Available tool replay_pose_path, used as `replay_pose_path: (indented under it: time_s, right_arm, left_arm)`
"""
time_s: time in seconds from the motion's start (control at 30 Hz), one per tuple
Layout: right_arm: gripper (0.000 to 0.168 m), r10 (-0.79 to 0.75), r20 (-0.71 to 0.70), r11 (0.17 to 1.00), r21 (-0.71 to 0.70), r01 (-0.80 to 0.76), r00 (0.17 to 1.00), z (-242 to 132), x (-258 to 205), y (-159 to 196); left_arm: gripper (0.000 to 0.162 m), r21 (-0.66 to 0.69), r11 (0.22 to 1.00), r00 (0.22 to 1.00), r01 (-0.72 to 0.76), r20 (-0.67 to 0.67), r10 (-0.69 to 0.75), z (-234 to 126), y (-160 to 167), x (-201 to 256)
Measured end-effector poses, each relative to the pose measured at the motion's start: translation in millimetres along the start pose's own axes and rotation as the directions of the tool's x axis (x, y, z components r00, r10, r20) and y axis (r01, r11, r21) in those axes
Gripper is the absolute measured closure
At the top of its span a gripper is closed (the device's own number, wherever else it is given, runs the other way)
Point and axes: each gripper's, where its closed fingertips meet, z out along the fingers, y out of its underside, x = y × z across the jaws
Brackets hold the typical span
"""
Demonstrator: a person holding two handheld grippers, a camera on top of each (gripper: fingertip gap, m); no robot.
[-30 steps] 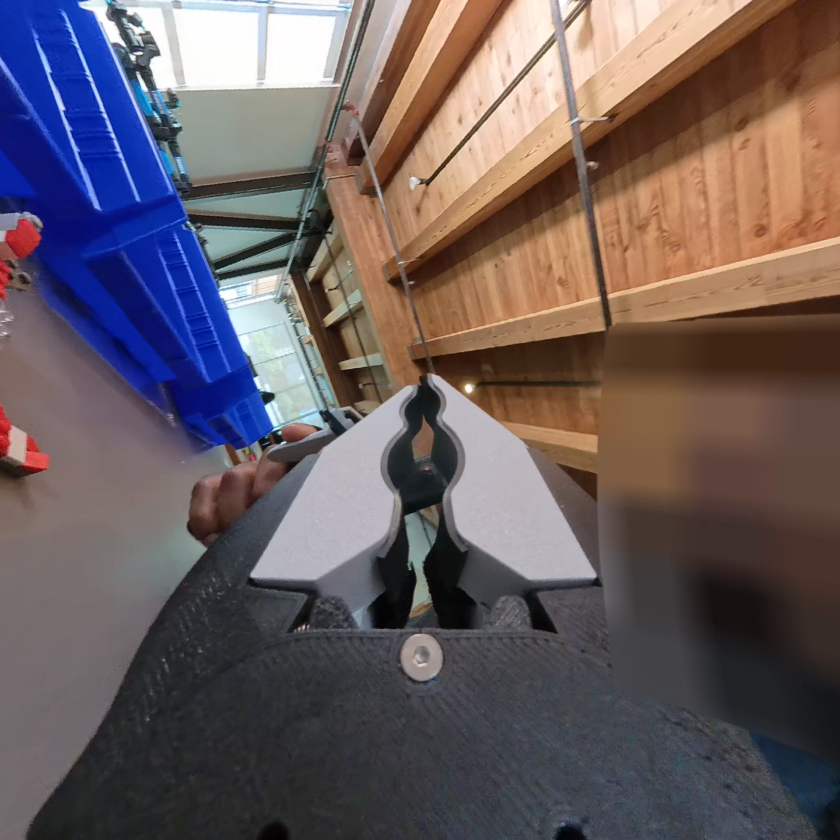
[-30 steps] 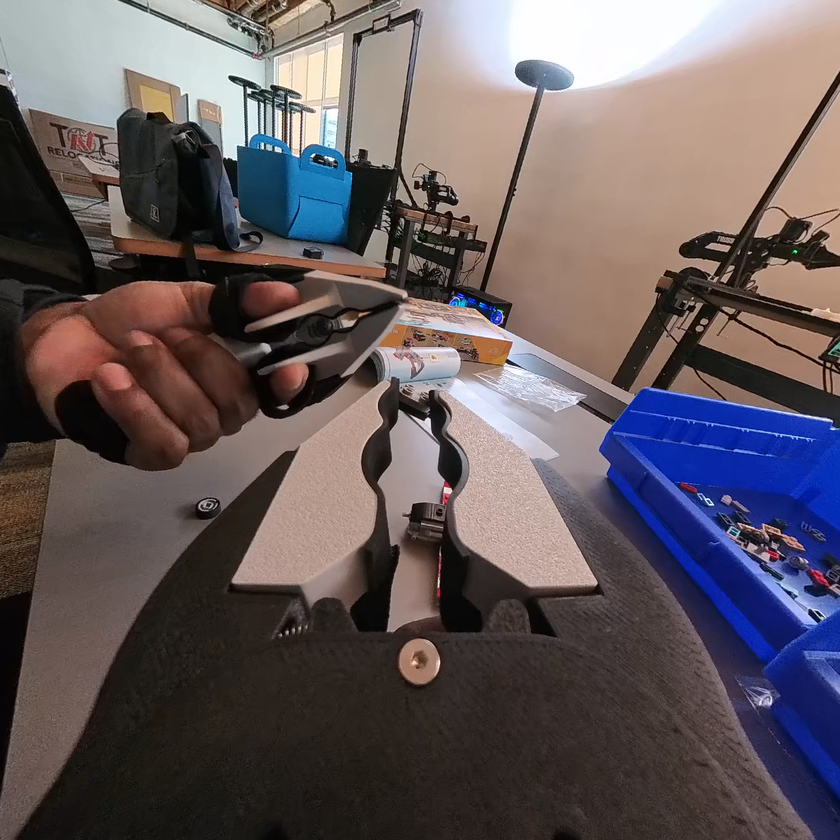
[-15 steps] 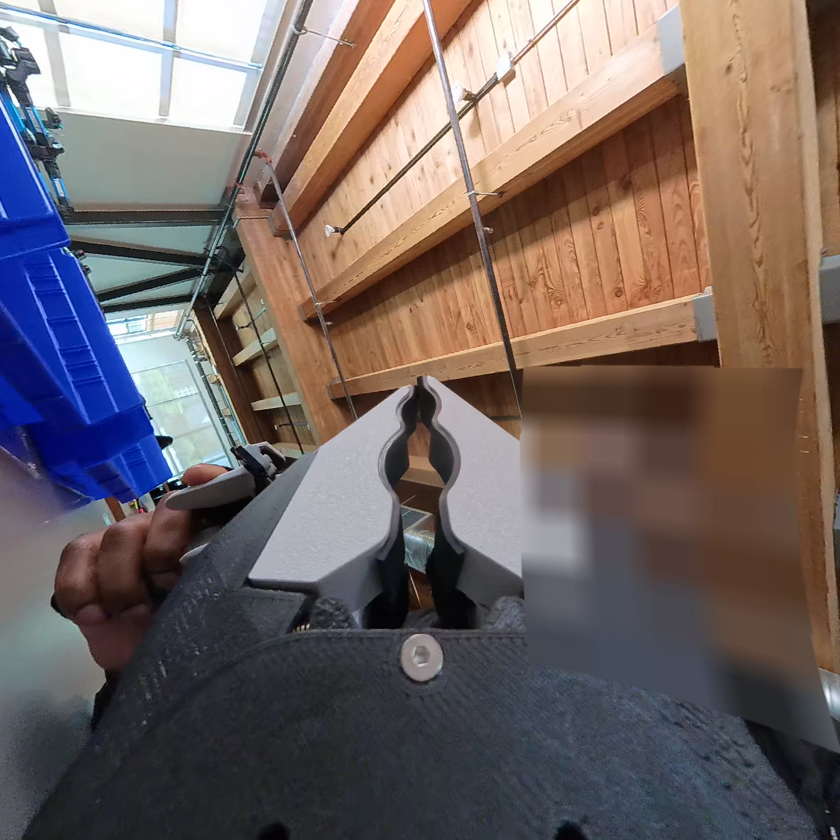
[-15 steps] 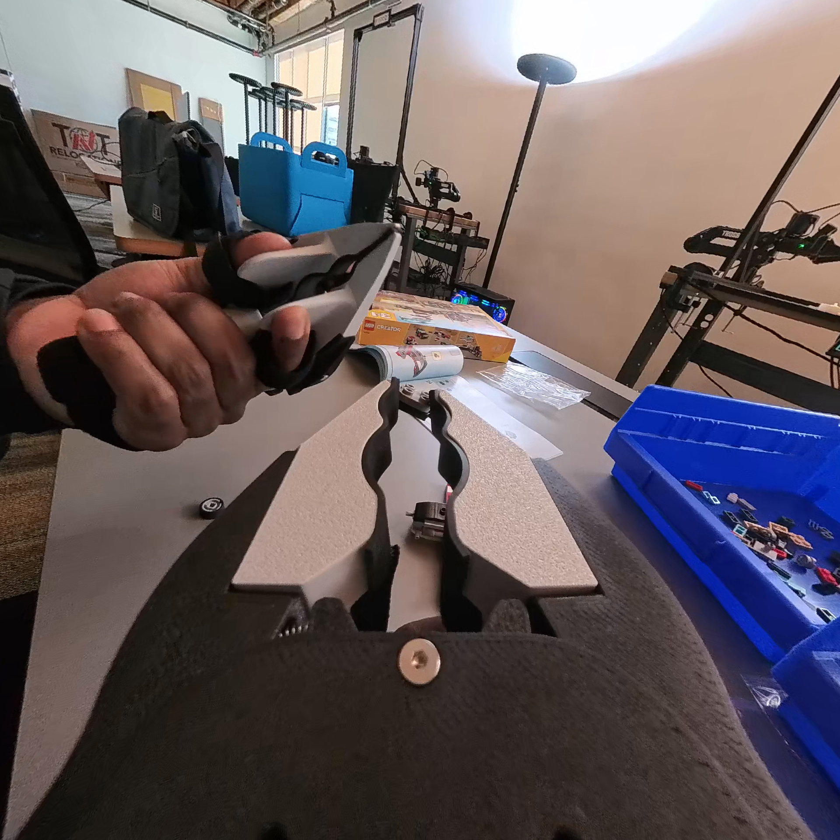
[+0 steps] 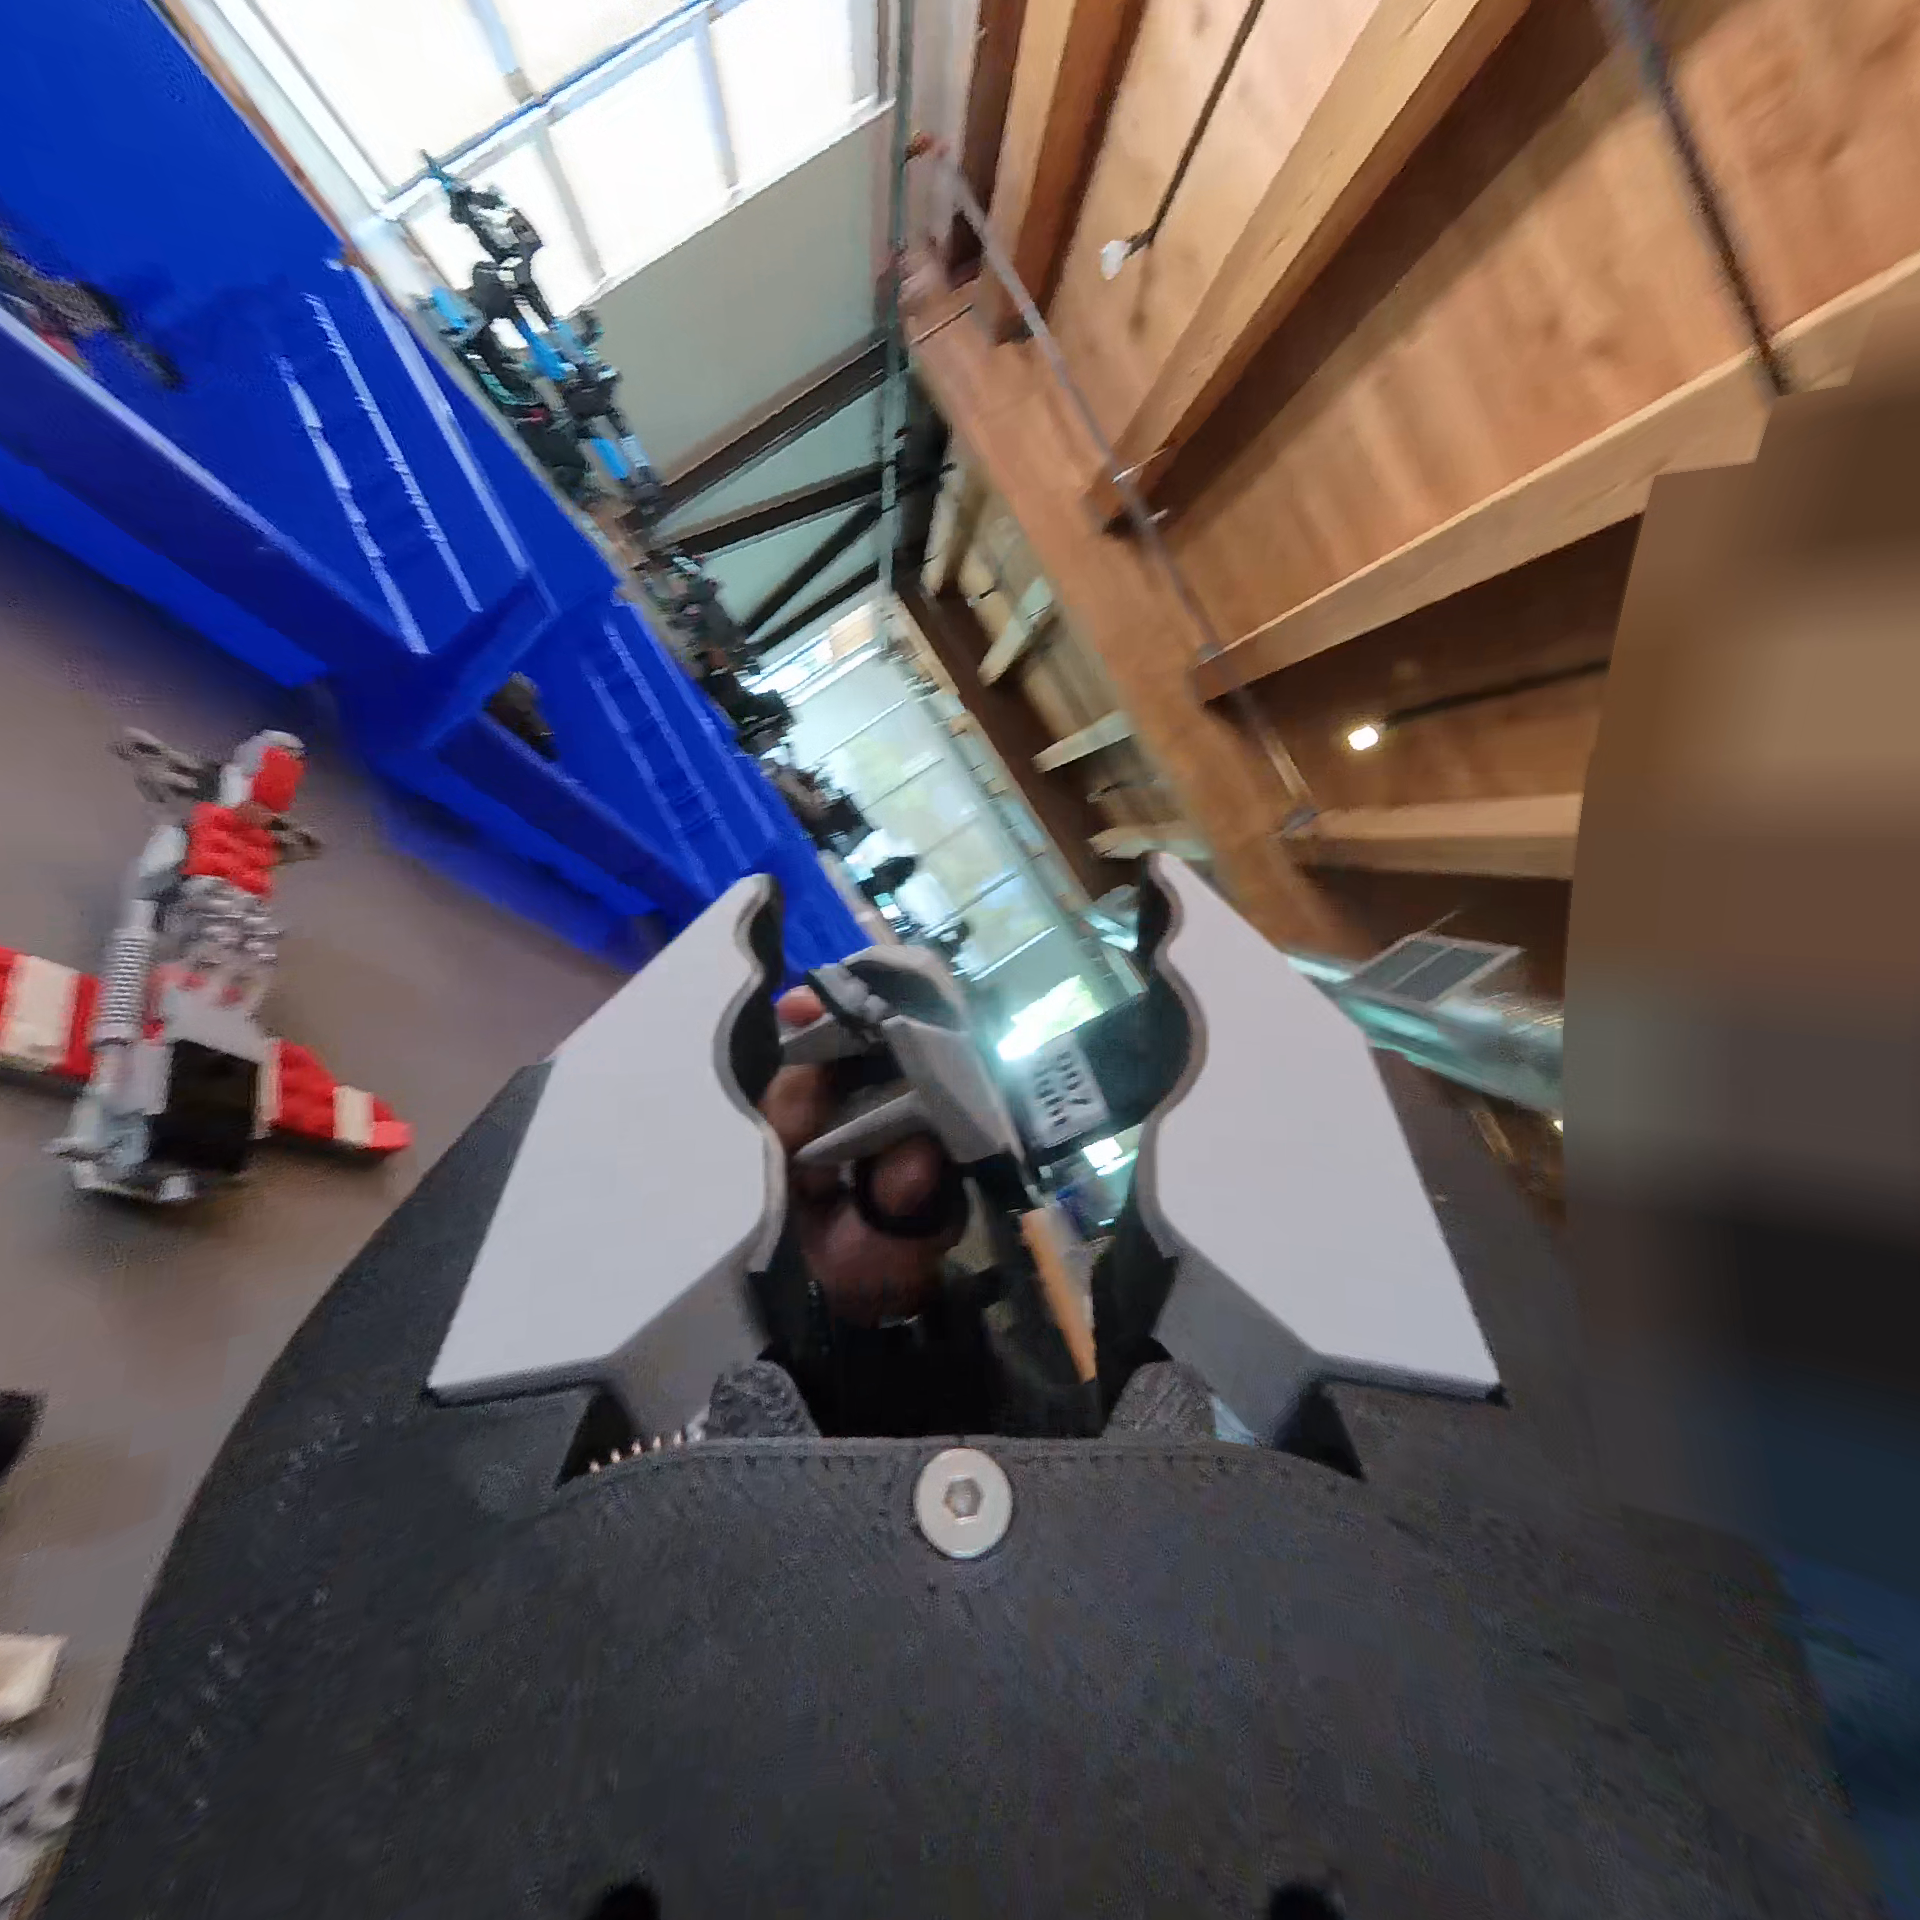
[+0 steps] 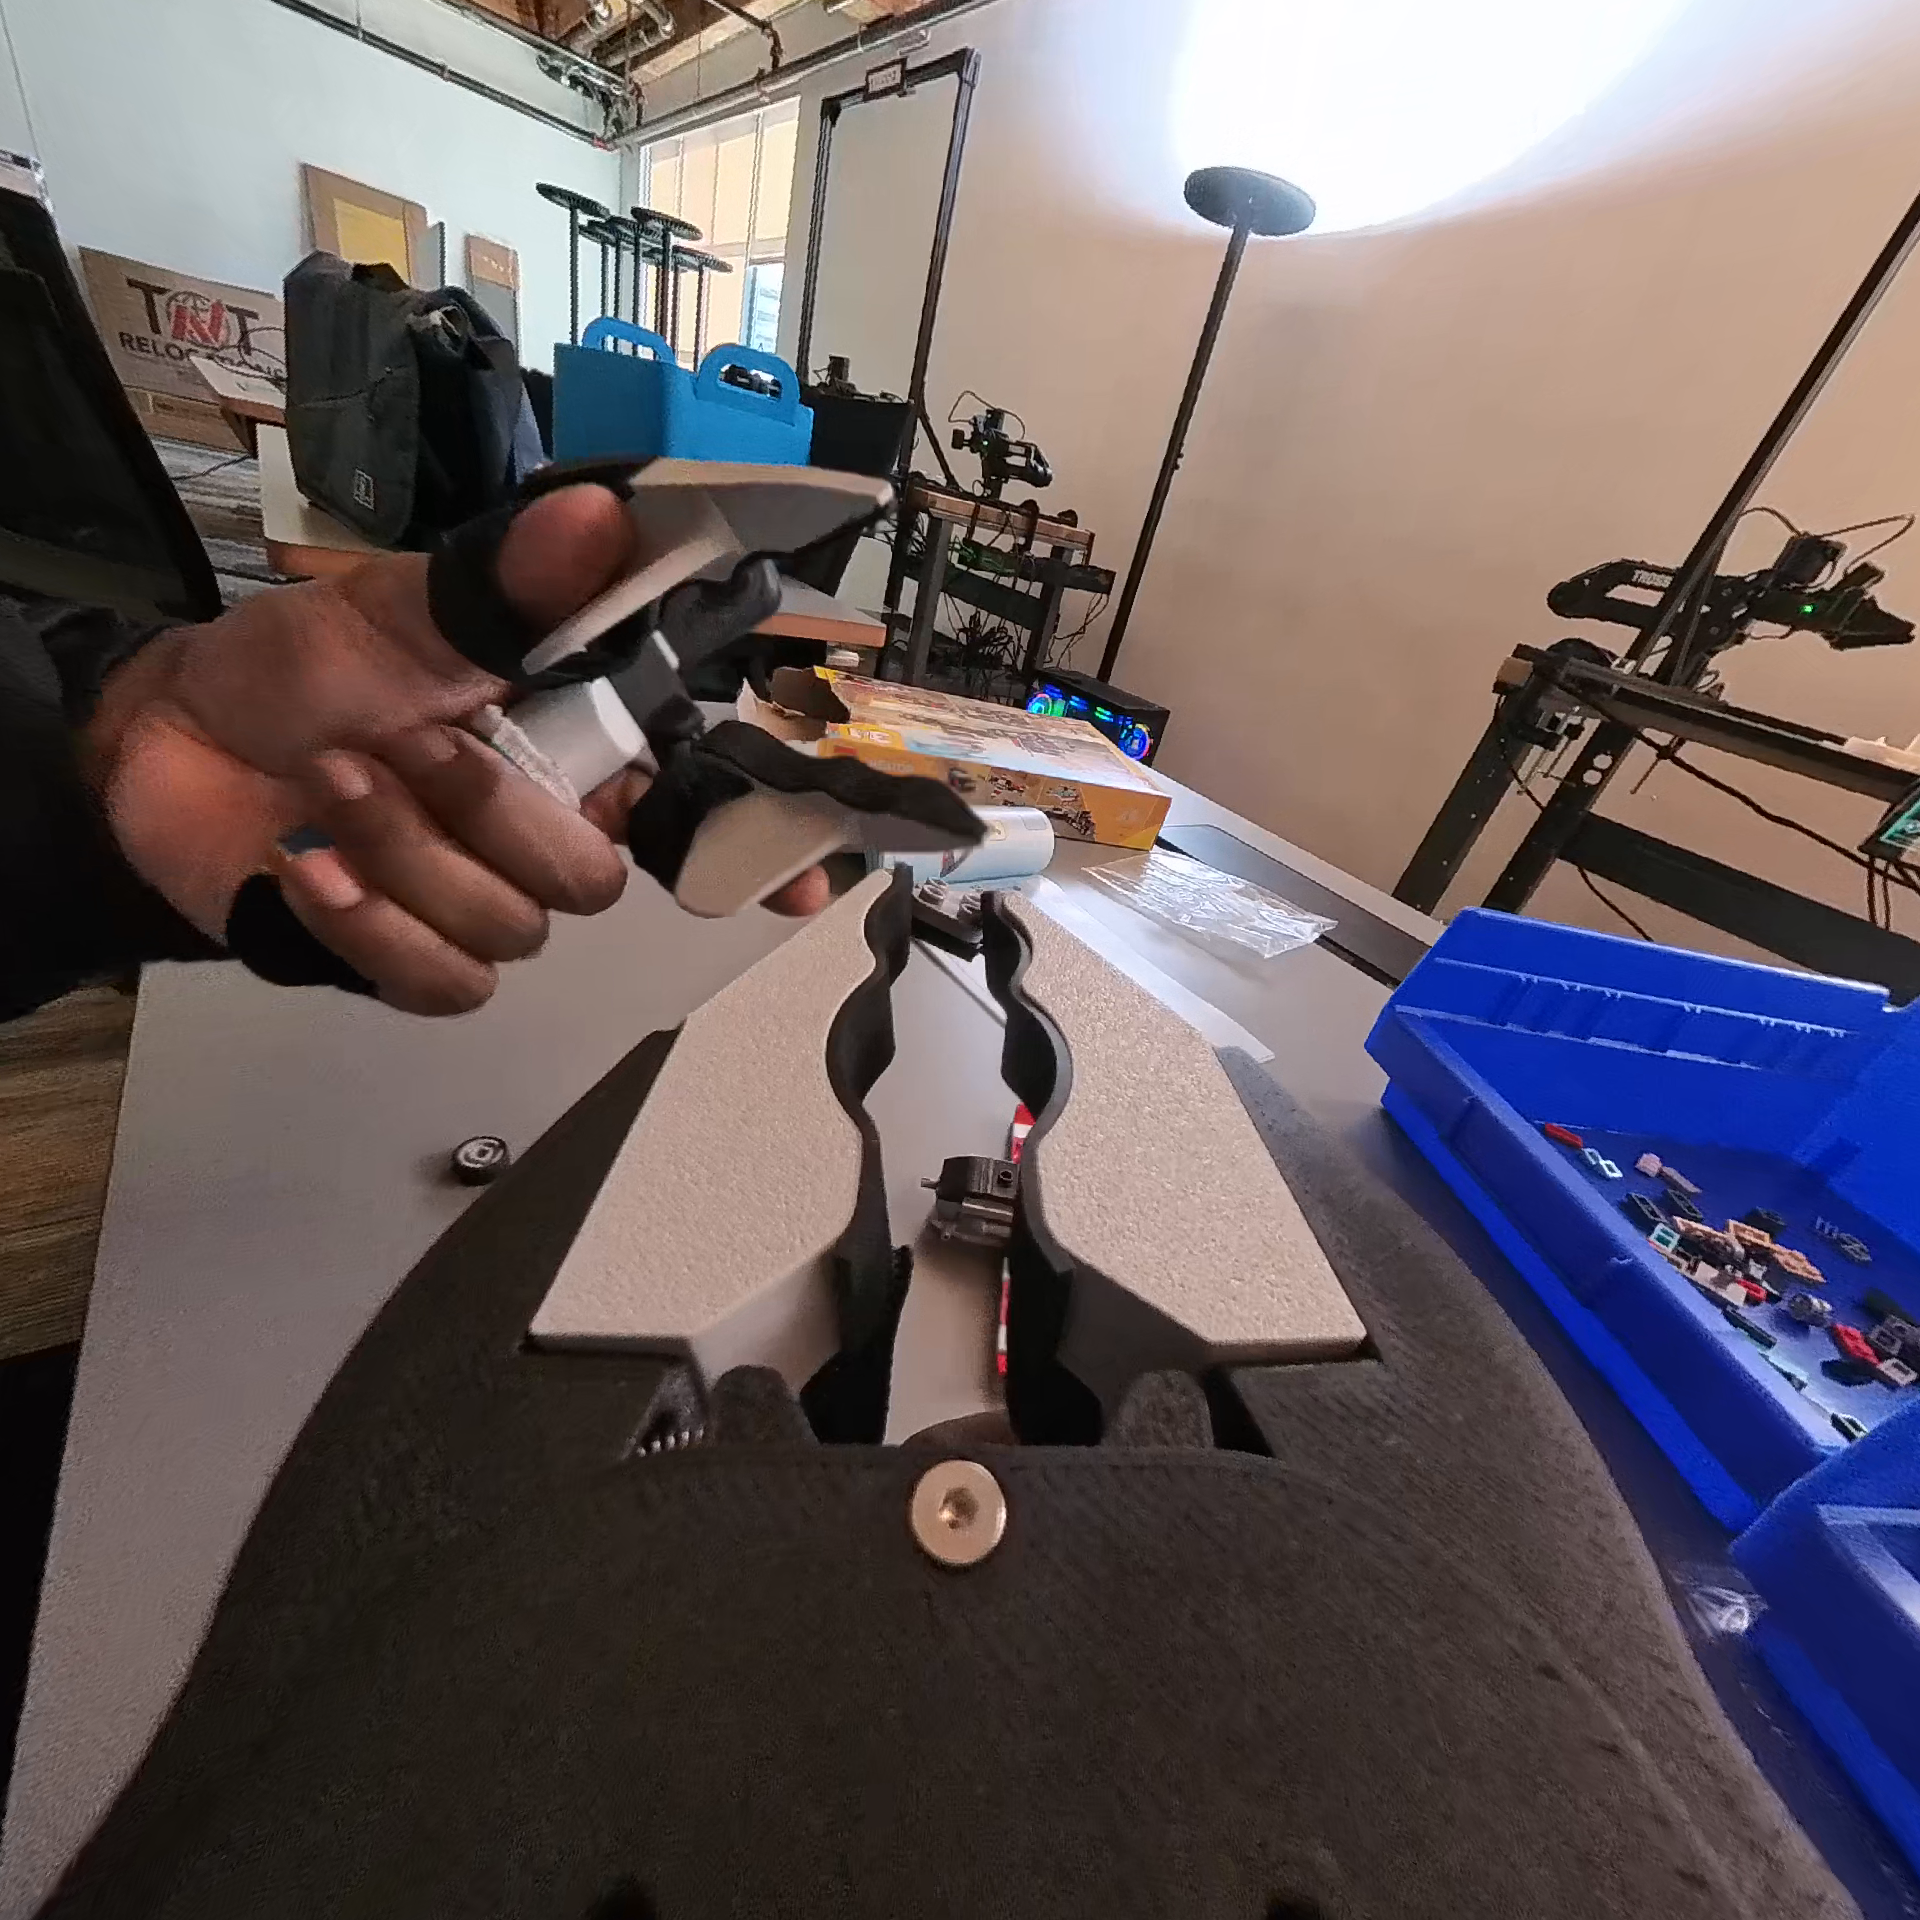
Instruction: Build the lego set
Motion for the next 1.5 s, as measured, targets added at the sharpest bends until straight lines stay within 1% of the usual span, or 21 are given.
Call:
replay_pose_path:
  time_s: [0.07, 0.1, 0.13, 0.2, 0.27, 0.33, 0.43, 0.5, 0.6, 0.77, 0.8, 0.87, 1.0, 1.17, 1.2, 1.23, 1.3, 1.5]
  right_arm:
    - [0.155, -0.024, 0.004, 1.000, 0.005, 0.024, 1.000, -0.5, -2.1, -1.3]
    - [0.154, -0.039, 0.008, 0.999, 0.009, 0.039, 0.999, -0.7, -3.7, -2.2]
    - [0.154, -0.056, 0.011, 0.998, 0.011, 0.056, 0.998, -0.8, -5.3, -3.0]
    - [0.154, -0.099, 0.020, 0.995, 0.010, 0.099, 0.995, -0.7, -9.5, -3.5]
    - [0.154, -0.149, 0.030, 0.989, 0.004, 0.149, 0.988, -0.2, -14.2, -2.6]
    - [0.154, -0.199, 0.043, 0.980, 0.001, 0.199, 0.979, 0.2, -19.2, -1.6]
    - [0.154, -0.250, 0.039, 0.968, 0.017, 0.249, 0.968, -0.6, -22.9, -3.9]
    - [0.154, -0.258, 0.036, 0.966, 0.027, 0.258, 0.965, -1.1, -23.4, -6.0]
    - [0.154, -0.277, 0.025, 0.961, 0.023, 0.277, 0.960, -0.9, -22.3, -5.3]
    - [0.154, -0.286, 0.023, 0.958, 0.041, 0.285, 0.958, -0.6, -24.4, -8.0]
    - [0.154, -0.289, 0.023, 0.957, 0.043, 0.288, 0.957, -0.4, -24.9, -7.8]
    - [0.154, -0.289, 0.016, 0.956, 0.045, 0.288, 0.957, -0.1, -24.6, -7.5]
    - [0.154, -0.282, 0.000, 0.959, 0.034, 0.282, 0.959, 1.4, -22.4, -6.6]
    - [0.154, -0.234, -0.012, 0.972, 0.021, 0.235, 0.972, 3.4, -19.5, -5.4]
    - [0.157, -0.217, -0.015, 0.976, 0.023, 0.217, 0.976, 3.2, -18.2, -5.9]
    - [0.167, -0.196, -0.027, 0.980, 0.026, 0.197, 0.980, 2.4, -14.8, -6.8]
    - [0.168, -0.148, -0.012, 0.988, 0.034, 0.148, 0.989, 2.2, -14.0, -7.3]
    - [0.165, -0.132, -0.038, 0.990, 0.042, 0.134, 0.991, 2.2, -11.4, -8.8]
  left_arm:
    - [0.077, -0.048, 0.996, 0.993, -0.079, 0.086, 0.083, -0.1, 4.0, -8.1]
    - [0.074, -0.090, 0.988, 0.980, -0.129, 0.139, 0.140, -0.8, 7.8, -14.2]
    - [0.076, -0.140, 0.973, 0.959, -0.181, 0.194, 0.207, -2.3, 11.8, -21.3]
    - [0.100, -0.251, 0.932, 0.903, -0.262, 0.278, 0.329, -6.9, 20.2, -33.8]
    - [0.117, -0.332, 0.905, 0.884, -0.265, 0.290, 0.366, -9.4, 30.7, -38.2]
    - [0.128, -0.345, 0.913, 0.911, -0.217, 0.265, 0.317, -8.9, 37.6, -35.7]
    - [0.129, -0.305, 0.948, 0.969, -0.093, 0.191, 0.156, -7.4, 40.7, -26.5]
    - [0.127, -0.278, 0.960, 0.990, -0.016, 0.133, 0.055, -7.0, 40.4, -19.9]
    - [0.127, -0.247, 0.967, 0.997, 0.061, 0.068, -0.045, -5.6, 38.1, -12.3]
    - [0.128, -0.276, 0.952, 0.991, 0.134, 0.039, -0.128, -0.8, 49.4, -11.7]
    - [0.132, -0.275, 0.951, 0.989, 0.144, 0.027, -0.142, 0.6, 50.6, -10.5]
    - [0.151, -0.250, 0.955, 0.986, 0.162, 0.004, -0.166, 2.3, 48.7, -9.4]
    - [0.152, -0.227, 0.964, 0.990, 0.136, 0.001, -0.140, 3.5, 46.4, -11.5]
    - [0.153, -0.232, 0.973, 0.999, 0.010, 0.052, 0.002, 4.3, 43.8, -14.9]
    - [0.152, -0.236, 0.972, 0.997, -0.017, 0.065, 0.033, 4.3, 43.5, -15.8]
    - [0.153, -0.239, 0.970, 0.996, -0.038, 0.074, 0.057, 4.4, 43.1, -16.2]
    - [0.153, -0.243, 0.968, 0.992, -0.067, 0.084, 0.090, 4.8, 42.6, -16.1]
    - [0.153, -0.204, 0.979, 0.993, -0.020, 0.114, 0.044, 6.3, 38.9, -21.9]
